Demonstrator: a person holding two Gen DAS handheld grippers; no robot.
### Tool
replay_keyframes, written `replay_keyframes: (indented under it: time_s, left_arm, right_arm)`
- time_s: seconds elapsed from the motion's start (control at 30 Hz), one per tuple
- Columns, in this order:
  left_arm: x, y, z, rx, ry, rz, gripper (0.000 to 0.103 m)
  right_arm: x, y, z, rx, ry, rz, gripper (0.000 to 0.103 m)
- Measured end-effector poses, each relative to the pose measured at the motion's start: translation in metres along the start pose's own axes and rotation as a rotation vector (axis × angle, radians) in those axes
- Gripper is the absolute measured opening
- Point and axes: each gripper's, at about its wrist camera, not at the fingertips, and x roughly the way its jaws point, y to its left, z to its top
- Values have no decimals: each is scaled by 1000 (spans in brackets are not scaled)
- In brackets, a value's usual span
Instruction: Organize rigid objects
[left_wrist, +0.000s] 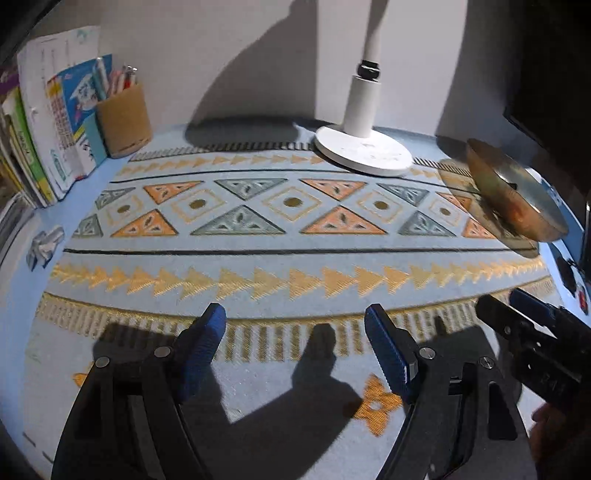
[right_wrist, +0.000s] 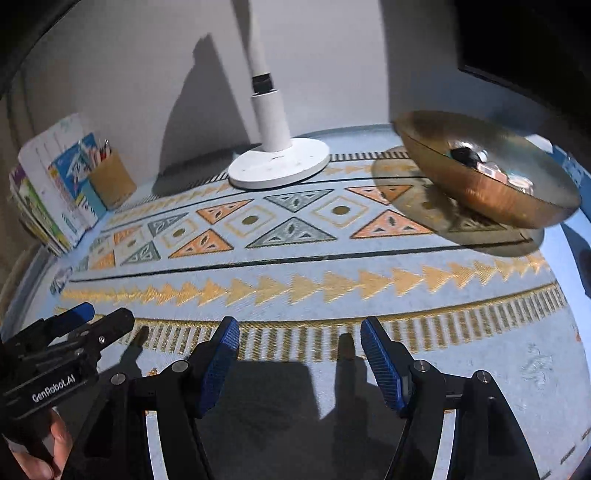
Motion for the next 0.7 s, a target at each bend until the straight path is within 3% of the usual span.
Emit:
replay_keyframes:
  time_s: [0.33,0.47,0.7]
  left_arm:
    - [2,-11,-1,70,-71,9,80]
    - [-2,-15,-2,87,-101,44,80]
    - [-8,-20,-4,111,-133,50,84]
  right_arm:
    - [0,3,0,-30,-43,-51,67]
    - [-3,10,-2,-73,-61,-74,78]
    - [-6,10,-4,-83,-79,-75,80]
